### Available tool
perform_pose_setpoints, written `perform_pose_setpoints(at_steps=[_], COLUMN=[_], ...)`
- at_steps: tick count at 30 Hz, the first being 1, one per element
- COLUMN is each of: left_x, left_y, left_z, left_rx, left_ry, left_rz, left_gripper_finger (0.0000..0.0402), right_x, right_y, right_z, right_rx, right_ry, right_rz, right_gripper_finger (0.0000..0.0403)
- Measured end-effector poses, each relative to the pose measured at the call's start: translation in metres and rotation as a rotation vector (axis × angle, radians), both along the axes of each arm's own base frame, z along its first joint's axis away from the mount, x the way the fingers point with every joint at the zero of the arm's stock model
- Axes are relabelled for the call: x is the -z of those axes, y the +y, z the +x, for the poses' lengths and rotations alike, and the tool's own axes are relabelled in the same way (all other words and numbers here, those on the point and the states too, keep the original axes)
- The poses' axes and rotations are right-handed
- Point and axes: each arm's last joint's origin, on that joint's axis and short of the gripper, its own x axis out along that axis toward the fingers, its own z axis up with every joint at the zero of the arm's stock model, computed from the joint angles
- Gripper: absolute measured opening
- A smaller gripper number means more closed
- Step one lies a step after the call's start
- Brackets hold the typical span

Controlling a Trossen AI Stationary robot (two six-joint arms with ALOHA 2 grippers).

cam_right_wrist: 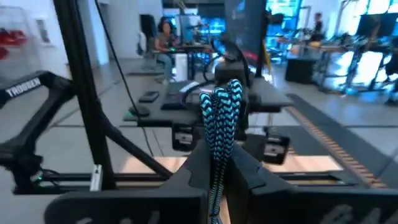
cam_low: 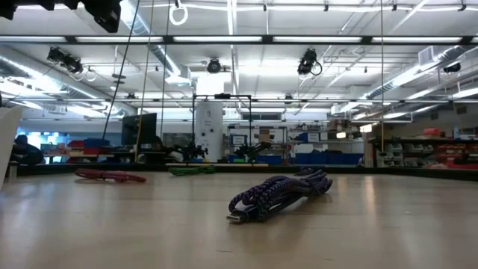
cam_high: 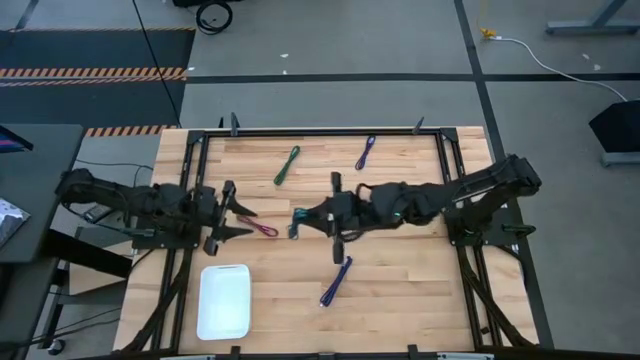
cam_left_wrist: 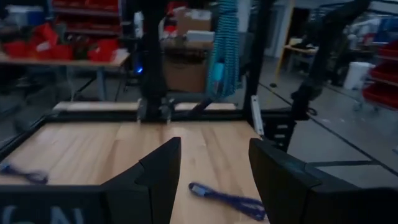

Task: Pick and place USB-C Cables
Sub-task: Put the light blue charger cable into the bin

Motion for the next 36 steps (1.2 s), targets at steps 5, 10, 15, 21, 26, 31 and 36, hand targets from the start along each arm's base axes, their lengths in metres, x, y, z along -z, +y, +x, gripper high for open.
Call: perform_pose_setpoints(at_steps=[5,10,15,21,26,31,36], left_x=[-0.006,-0.004,0.003,0.004,0.007,0.014,0.016], left_y=[-0.006,-0.008,-0.010,-0.005,0.000,0.001,0.000], left_z=[0.005,0.013,0.025,0.036,0.044,0.051,0.053], left_rx=[0.029,0.025,-0.039,-0.174,-0.207,-0.217,-0.212], left_ry=[-0.080,-0.078,-0.049,-0.071,-0.058,-0.011,0.001], left_rz=[0.027,0.032,0.099,0.140,0.100,0.085,0.062], left_gripper_finger=[0.0197,0.0197,0.0197,0.0197,0.0197,0.0197,0.0197], right_x=[0.030,0.051,0.060,0.057,0.055,0.054,0.055], right_y=[-0.010,-0.019,-0.035,-0.046,-0.053,-0.058,-0.059], right_z=[0.024,0.047,0.058,0.059,0.059,0.059,0.060], right_rx=[-0.028,-0.071,-0.086,-0.105,-0.120,-0.113,-0.123], right_ry=[0.093,0.076,0.060,0.039,0.024,0.011,0.017], right_rz=[0.017,0.023,0.023,0.008,-0.007,-0.018,-0.010], right_gripper_finger=[0.0023,0.0023,0.0023,0.0023,0.0023,0.0023,0.0023])
